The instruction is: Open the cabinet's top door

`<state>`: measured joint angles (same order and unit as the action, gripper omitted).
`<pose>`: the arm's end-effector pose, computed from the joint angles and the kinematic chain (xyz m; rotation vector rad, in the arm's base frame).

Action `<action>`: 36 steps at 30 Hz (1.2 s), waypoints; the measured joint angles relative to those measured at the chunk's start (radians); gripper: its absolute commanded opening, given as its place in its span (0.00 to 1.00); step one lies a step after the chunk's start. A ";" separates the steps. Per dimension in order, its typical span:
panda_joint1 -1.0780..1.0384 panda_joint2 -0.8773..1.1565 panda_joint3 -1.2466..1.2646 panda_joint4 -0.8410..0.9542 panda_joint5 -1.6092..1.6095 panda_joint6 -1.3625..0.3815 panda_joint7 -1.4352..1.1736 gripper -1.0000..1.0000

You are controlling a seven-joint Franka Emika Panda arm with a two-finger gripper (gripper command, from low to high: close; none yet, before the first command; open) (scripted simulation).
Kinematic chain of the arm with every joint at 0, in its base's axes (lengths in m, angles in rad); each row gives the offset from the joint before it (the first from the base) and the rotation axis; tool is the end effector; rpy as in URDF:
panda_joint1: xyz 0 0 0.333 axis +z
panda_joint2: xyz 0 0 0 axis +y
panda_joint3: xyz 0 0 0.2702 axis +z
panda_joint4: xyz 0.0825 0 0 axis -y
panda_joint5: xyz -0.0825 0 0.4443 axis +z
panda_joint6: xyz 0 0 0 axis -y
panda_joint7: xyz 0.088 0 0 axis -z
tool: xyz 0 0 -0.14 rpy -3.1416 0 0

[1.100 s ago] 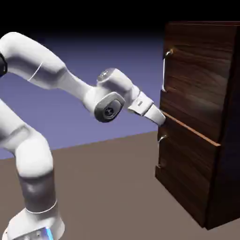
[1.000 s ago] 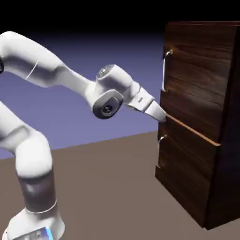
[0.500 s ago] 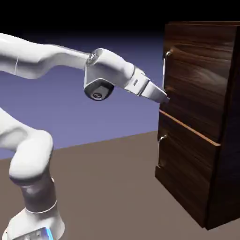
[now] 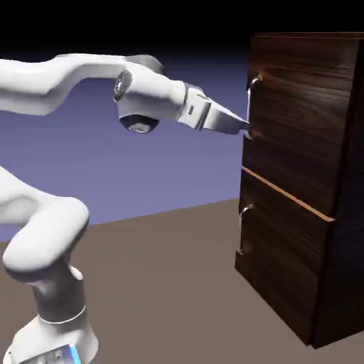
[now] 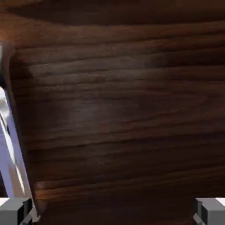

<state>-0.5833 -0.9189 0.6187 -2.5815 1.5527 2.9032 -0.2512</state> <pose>0.4670 -0.0310 0.5450 -1.9659 0.9642 -1.5114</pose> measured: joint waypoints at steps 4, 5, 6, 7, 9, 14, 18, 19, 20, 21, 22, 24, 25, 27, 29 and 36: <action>-0.067 -0.039 0.069 0.026 0.174 -0.015 -0.111 0.50; -0.083 -0.049 0.087 0.032 0.217 -0.019 -0.139 0.50; -0.100 -0.059 0.104 0.038 0.261 -0.022 -0.167 0.50; -0.117 -0.068 0.121 0.045 0.304 -0.026 -0.195 0.50; -0.150 -0.088 0.156 0.058 0.391 -0.034 -0.250 0.50; -0.233 -0.137 0.243 0.090 0.609 -0.052 -0.389 0.50; -0.300 -0.176 0.312 0.115 0.783 -0.067 -0.500 0.50; -0.317 -0.186 0.329 0.122 0.826 -0.071 -0.528 0.50; -0.334 -0.195 0.347 0.128 0.870 -0.075 -0.556 0.50; -0.345 -0.202 0.359 0.133 0.901 -0.078 -0.576 0.50; -0.345 -0.202 0.359 0.133 0.901 -0.078 -0.576 0.50; -0.417 -0.182 0.397 0.183 0.923 -0.094 -0.584 0.50; -0.455 -0.171 0.417 0.210 0.935 -0.102 -0.588 0.50; -0.522 -0.152 0.452 0.257 0.955 -0.118 -0.596 0.00; -0.522 -0.152 0.453 0.257 0.955 -0.118 -0.596 0.00; -0.287 -0.183 0.212 0.012 0.817 -0.370 -0.629 0.00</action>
<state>-0.8704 -1.1021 0.8312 -2.5693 2.3699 2.5328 -0.8803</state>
